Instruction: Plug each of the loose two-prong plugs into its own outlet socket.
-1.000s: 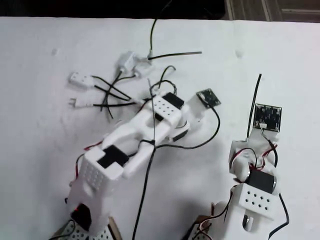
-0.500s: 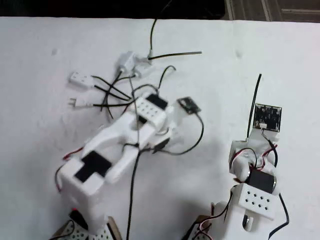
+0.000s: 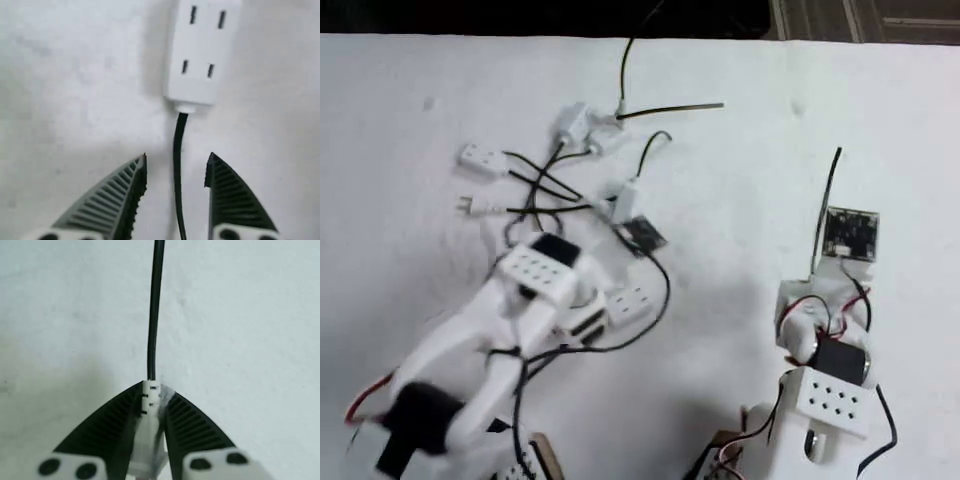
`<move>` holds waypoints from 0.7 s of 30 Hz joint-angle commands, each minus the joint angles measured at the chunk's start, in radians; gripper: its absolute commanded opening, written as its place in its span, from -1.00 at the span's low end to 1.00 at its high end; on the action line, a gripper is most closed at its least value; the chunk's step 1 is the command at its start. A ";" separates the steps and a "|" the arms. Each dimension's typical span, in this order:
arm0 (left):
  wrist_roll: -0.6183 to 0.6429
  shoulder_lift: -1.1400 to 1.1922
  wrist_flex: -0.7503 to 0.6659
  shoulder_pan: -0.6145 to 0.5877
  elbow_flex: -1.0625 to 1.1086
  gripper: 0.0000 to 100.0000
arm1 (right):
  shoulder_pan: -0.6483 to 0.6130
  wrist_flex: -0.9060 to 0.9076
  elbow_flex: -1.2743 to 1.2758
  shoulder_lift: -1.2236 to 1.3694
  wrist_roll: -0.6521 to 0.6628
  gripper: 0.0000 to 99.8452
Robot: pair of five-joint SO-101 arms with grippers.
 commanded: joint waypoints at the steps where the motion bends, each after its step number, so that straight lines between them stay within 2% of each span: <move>1: -0.029 -0.214 0.060 -0.096 0.020 -0.59 | -0.110 0.050 -0.046 -0.019 -0.003 -0.97; 6: -0.051 -0.487 0.012 -0.193 0.155 -0.63 | -0.318 0.170 -0.153 -0.019 -0.003 -0.97; 13: -0.038 -0.918 -0.209 -0.363 0.448 -0.63 | -0.588 0.246 -0.244 -0.018 -0.005 -0.97; 17: 0.097 -1.144 -0.273 -0.418 0.574 -0.63 | -0.711 0.272 -0.275 -0.018 -0.006 -0.97; 21: 0.158 -1.326 -0.272 -0.420 0.655 -0.63 | -0.820 0.272 -0.305 -0.015 -0.006 -0.97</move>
